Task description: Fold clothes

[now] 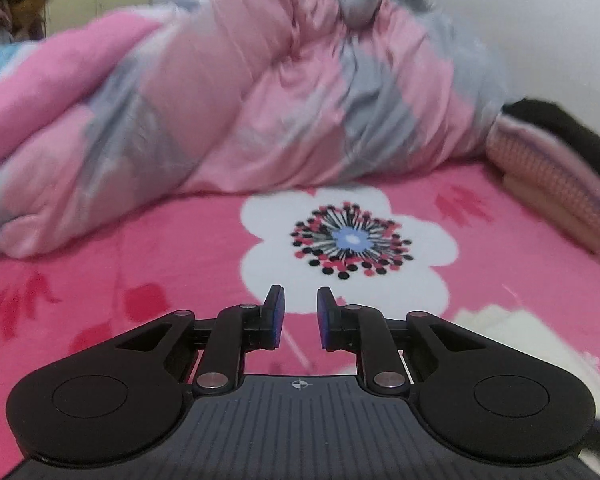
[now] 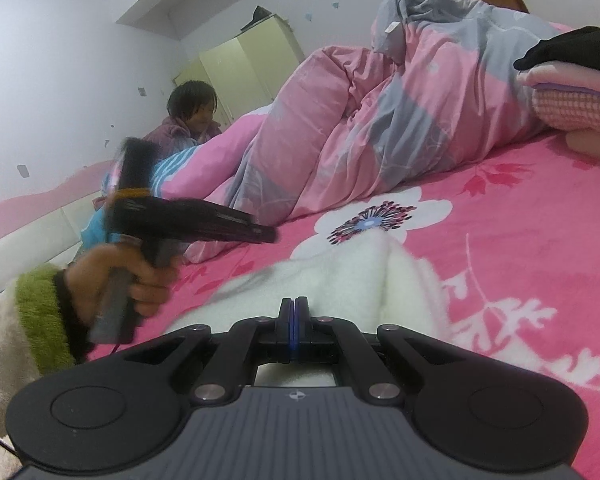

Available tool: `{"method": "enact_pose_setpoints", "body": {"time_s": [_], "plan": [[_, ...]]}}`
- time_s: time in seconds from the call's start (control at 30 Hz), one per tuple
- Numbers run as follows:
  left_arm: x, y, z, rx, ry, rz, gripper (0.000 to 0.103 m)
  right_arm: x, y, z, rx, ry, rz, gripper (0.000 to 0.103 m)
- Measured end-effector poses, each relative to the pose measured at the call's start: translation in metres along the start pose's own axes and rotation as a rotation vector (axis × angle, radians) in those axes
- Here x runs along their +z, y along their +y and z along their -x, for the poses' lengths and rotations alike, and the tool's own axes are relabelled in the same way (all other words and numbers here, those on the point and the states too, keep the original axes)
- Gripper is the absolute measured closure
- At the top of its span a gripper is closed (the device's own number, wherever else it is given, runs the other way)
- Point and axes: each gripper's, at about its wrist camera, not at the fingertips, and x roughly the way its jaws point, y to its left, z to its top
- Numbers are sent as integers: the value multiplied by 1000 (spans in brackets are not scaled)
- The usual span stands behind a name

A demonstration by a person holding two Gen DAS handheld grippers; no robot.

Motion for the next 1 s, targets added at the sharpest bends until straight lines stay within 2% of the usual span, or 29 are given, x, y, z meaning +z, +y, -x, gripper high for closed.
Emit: {"method": "enact_pose_setpoints", "body": {"time_s": [0.1,0.23,0.33,0.47,0.53,0.63,0.7,0.8,0.93,1.0], "plan": [[-19,-4,49,-22,-18,-34,87,0,0,0,1,-1,-2,103],[-49,-10,108,-89,1,4,87,-1,1,1,-2,-3,6,103],[-75,-20,138,-151,4,50,87,-2,3,0,-9,-5,14,103],[-119,-39,153,-154,37,62,86,-3,7,1,-23,-8,32,103],[-139,-47,166,-102,-10,51,86,-3,8,0,-27,-4,43,103],[-154,-51,180,-80,-1,88,86,-3,12,-1,-42,-1,67,103],[-167,-51,185,-108,36,139,86,-2,12,-1,-45,5,70,103],[-185,-50,191,-133,53,210,86,-1,11,-1,-44,11,62,103],[-201,-46,191,-283,126,290,86,0,13,-2,-55,17,68,103],[-201,-46,196,-244,100,251,86,1,14,-3,-60,21,75,103]]}}
